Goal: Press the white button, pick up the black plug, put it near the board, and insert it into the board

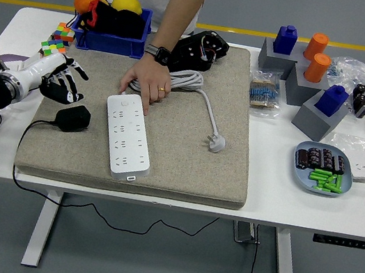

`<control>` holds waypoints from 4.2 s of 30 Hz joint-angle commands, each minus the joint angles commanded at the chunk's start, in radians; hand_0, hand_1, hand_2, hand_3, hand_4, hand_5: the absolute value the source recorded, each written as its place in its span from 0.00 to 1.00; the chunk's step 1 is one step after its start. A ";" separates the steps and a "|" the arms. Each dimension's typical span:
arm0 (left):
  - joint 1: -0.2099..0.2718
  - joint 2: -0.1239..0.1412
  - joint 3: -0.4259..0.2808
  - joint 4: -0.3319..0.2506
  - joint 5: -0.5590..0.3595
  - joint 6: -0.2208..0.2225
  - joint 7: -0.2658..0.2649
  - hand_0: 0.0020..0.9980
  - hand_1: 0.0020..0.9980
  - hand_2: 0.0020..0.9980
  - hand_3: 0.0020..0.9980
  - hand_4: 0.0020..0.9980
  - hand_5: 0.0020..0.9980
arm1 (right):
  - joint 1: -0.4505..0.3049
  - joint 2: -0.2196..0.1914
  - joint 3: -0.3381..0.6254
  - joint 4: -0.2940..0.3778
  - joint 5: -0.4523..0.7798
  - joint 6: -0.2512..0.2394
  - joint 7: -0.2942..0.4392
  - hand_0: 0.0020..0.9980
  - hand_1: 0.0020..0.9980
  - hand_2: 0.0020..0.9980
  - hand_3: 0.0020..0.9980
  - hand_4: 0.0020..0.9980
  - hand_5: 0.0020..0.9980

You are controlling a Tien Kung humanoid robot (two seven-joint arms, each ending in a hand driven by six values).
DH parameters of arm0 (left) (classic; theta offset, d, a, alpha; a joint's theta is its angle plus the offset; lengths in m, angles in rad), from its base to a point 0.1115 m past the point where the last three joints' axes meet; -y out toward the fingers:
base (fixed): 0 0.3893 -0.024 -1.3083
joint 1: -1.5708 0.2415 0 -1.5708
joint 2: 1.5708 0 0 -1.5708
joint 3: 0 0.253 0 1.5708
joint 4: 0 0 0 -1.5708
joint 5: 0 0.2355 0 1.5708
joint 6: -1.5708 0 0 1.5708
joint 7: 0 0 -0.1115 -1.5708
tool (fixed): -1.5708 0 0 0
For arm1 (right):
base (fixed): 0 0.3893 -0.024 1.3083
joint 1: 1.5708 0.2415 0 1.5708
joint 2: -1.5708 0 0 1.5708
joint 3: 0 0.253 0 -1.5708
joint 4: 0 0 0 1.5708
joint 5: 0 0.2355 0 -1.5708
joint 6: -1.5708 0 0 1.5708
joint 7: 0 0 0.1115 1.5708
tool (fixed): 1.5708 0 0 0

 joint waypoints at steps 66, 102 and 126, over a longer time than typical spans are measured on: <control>-0.015 -0.008 0.068 0.038 -0.051 0.050 -0.076 0.32 0.38 0.37 0.48 0.80 0.00 | 0.000 -0.002 -0.022 0.000 0.013 -0.001 0.002 0.78 0.61 0.63 0.64 0.72 0.47; -0.188 0.027 0.413 0.022 -0.059 0.054 -0.078 0.33 0.36 0.34 0.45 0.77 0.00 | 0.007 -0.006 -0.035 0.002 0.029 -0.001 0.004 0.78 0.61 0.63 0.63 0.72 0.47; -0.221 0.049 0.474 0.004 -0.027 0.029 -0.036 0.32 0.34 0.33 0.42 0.75 0.00 | 0.007 -0.007 -0.034 0.001 0.027 0.000 0.003 0.78 0.61 0.63 0.63 0.72 0.47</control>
